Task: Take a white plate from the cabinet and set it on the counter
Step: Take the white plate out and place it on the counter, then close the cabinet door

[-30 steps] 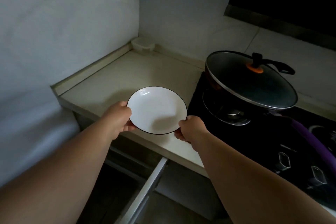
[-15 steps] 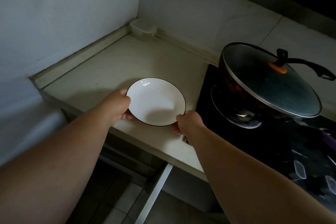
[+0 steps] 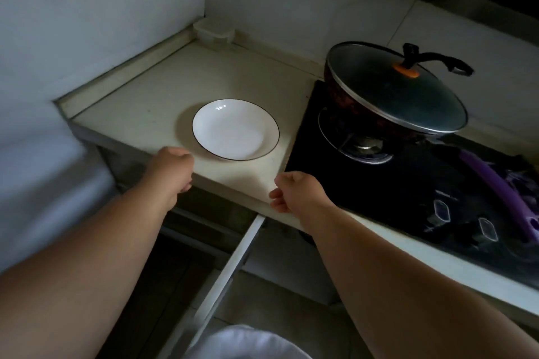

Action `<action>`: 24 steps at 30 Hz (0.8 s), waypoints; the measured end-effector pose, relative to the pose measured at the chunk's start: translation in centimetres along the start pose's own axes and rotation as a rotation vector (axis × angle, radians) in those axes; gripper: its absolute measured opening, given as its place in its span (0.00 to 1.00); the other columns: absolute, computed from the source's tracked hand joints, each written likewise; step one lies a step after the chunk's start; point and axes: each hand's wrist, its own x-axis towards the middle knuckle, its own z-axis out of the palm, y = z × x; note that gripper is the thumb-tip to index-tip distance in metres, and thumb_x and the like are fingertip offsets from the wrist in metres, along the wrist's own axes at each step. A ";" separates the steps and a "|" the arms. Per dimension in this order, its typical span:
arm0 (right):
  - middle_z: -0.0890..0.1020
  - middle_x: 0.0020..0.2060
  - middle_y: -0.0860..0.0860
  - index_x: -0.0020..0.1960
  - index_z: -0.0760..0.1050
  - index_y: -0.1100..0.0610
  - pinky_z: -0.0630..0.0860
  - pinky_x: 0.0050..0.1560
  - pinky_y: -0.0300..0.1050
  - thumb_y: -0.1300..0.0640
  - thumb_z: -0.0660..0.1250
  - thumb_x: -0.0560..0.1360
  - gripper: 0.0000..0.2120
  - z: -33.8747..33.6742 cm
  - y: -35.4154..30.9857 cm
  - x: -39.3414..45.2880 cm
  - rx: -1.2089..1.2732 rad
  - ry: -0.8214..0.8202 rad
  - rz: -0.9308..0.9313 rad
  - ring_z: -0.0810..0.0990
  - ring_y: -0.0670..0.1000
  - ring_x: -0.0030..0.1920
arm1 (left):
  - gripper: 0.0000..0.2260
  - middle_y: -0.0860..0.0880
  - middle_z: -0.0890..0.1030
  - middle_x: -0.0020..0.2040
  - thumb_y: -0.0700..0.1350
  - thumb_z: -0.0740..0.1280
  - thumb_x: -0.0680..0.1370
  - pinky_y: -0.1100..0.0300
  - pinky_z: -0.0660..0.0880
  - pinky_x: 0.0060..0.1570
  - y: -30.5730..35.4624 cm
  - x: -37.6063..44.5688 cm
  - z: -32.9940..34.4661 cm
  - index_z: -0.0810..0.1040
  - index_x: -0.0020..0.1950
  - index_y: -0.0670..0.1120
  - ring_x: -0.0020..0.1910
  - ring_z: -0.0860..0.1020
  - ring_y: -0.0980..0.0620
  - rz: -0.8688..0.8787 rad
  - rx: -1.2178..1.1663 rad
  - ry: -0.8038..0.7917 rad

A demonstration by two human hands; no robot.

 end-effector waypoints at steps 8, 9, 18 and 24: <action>0.79 0.33 0.54 0.39 0.73 0.54 0.76 0.26 0.35 0.60 0.59 0.79 0.11 -3.9 8.1 -11.2 0.019 -0.084 -0.027 0.77 0.50 0.31 | 0.14 0.44 0.78 0.52 0.45 0.59 0.78 0.43 0.75 0.58 -6.3 -15.6 -2.4 0.75 0.62 0.47 0.51 0.77 0.43 -0.036 0.327 -0.129; 0.79 0.34 0.54 0.39 0.73 0.53 0.77 0.28 0.36 0.59 0.59 0.79 0.11 -4.3 9.2 -12.4 -0.012 -0.085 -0.033 0.78 0.49 0.32 | 0.15 0.43 0.77 0.53 0.45 0.59 0.78 0.44 0.75 0.59 -6.8 -17.7 -2.9 0.74 0.64 0.46 0.52 0.77 0.43 -0.053 0.381 -0.159; 0.76 0.30 0.51 0.36 0.72 0.53 0.73 0.21 0.33 0.62 0.60 0.77 0.11 -4.8 14.7 -18.7 -0.052 -0.124 0.045 0.74 0.46 0.26 | 0.20 0.41 0.76 0.60 0.47 0.59 0.78 0.58 0.72 0.48 -9.9 -26.1 -3.8 0.70 0.68 0.41 0.57 0.76 0.45 -0.112 1.056 -0.433; 0.77 0.29 0.49 0.34 0.71 0.52 0.75 0.32 0.40 0.62 0.59 0.76 0.14 -5.4 17.3 -19.9 -0.142 -0.070 0.082 0.76 0.47 0.28 | 0.15 0.43 0.78 0.48 0.46 0.63 0.76 0.57 0.76 0.39 -10.2 -25.7 -2.4 0.74 0.60 0.41 0.41 0.77 0.48 -0.184 0.908 -0.499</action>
